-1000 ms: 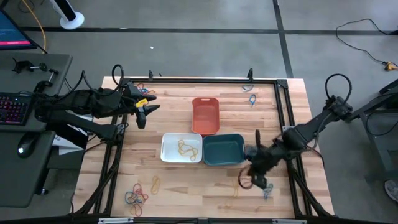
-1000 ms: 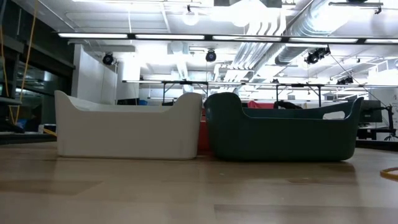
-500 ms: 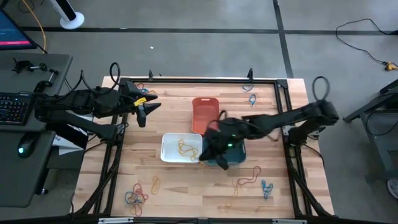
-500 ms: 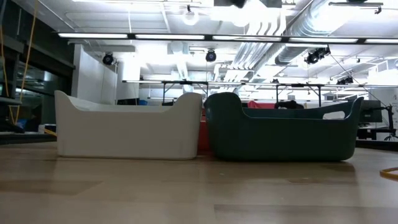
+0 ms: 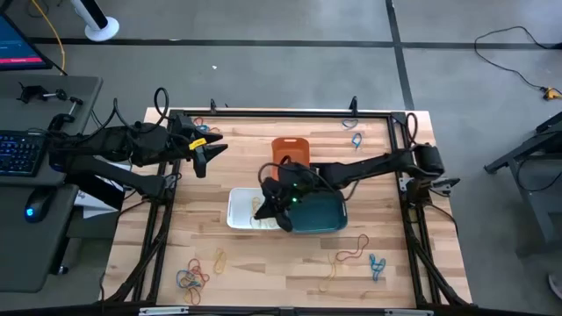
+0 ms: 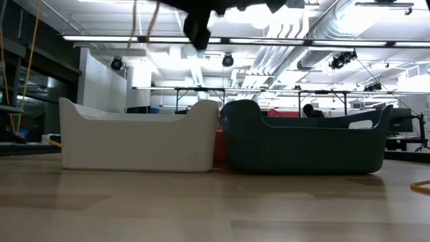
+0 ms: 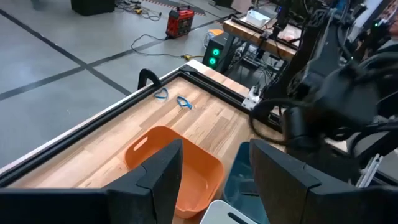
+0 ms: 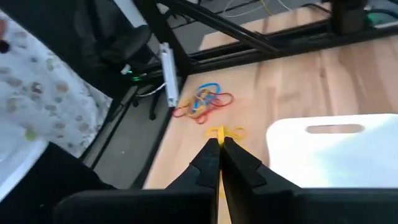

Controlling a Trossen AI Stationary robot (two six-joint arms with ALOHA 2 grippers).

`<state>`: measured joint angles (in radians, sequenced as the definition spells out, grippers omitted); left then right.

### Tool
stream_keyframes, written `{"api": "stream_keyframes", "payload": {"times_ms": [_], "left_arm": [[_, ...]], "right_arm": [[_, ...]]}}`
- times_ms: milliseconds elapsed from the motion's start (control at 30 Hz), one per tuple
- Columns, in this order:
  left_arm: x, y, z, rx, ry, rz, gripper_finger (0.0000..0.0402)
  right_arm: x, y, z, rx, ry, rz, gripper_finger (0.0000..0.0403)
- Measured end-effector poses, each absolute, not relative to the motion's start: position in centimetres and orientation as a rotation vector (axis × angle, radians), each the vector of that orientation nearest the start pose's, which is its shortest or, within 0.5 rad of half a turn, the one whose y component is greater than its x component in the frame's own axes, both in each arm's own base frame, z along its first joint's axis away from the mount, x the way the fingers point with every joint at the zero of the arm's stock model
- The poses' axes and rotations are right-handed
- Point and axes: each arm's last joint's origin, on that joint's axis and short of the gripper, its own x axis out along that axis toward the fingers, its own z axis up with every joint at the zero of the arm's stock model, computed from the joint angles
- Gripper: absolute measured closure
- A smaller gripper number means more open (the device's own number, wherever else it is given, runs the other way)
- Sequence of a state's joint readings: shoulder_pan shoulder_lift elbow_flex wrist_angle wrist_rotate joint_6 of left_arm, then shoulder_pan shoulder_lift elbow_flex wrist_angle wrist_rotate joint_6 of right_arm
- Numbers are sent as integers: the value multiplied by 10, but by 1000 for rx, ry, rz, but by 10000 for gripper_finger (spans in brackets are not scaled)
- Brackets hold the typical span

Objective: Sort rubber bands into baskets
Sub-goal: Put the yellow rubber band into the white bin

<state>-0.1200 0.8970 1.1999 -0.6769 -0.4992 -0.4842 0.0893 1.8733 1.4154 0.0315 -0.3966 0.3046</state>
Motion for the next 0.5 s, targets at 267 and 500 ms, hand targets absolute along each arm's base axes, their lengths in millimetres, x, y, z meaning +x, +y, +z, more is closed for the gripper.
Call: {"api": "stream_keyframes", "payload": {"times_ms": [267,500], "left_arm": [[159,-5,406,-380,255,455,222],[159,-5,406,-381,251,455,222]], "right_arm": [[429,35,243,287,596,167,400],[424,36,236,291,688,143,319]]}}
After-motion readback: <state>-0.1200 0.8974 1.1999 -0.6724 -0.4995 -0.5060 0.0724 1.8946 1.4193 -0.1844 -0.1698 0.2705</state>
